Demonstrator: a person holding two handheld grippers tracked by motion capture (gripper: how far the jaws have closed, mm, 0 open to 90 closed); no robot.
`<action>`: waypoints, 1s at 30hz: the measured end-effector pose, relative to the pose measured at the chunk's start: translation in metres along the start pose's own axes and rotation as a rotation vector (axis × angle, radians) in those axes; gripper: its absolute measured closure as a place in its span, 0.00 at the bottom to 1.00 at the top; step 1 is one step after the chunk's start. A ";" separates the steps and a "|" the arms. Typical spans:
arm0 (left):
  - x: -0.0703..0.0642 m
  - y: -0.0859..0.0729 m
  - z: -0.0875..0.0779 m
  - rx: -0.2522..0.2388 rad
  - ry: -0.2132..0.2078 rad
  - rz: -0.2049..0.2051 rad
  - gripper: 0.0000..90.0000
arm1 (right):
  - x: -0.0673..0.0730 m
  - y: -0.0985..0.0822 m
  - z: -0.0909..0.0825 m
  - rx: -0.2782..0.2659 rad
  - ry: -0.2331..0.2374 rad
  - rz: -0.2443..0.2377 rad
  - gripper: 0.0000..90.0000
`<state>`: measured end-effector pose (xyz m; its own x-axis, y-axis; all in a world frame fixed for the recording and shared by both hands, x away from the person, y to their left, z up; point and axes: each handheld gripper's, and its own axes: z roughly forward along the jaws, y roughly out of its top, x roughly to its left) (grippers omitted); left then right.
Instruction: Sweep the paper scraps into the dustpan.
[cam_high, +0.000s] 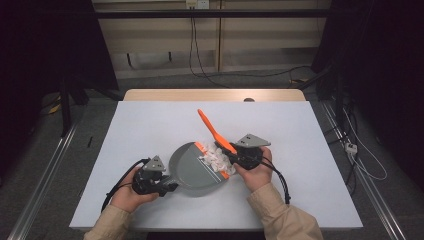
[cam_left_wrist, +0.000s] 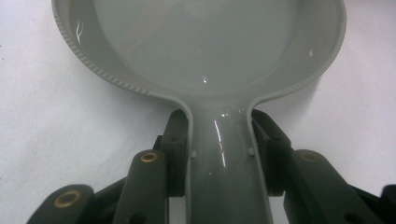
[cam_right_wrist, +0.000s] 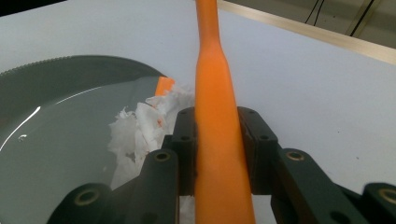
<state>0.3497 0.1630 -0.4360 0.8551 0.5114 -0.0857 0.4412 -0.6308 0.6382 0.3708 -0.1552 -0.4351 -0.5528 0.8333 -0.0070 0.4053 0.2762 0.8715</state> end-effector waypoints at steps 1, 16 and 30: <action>0.001 0.001 0.001 -0.007 -0.016 -0.005 0.70 | 0.001 0.000 0.001 -0.001 0.006 -0.003 0.79; -0.001 0.004 0.005 -0.034 -0.003 -0.026 0.70 | 0.025 0.006 0.004 -0.039 0.090 0.002 0.79; -0.004 0.003 0.008 -0.026 0.003 -0.015 0.68 | 0.036 0.026 0.003 -0.112 0.144 -0.016 0.79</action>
<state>0.3495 0.1548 -0.4399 0.8476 0.5224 -0.0937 0.4469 -0.6074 0.6568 0.3635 -0.1161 -0.4145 -0.6606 0.7496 0.0423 0.3165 0.2270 0.9210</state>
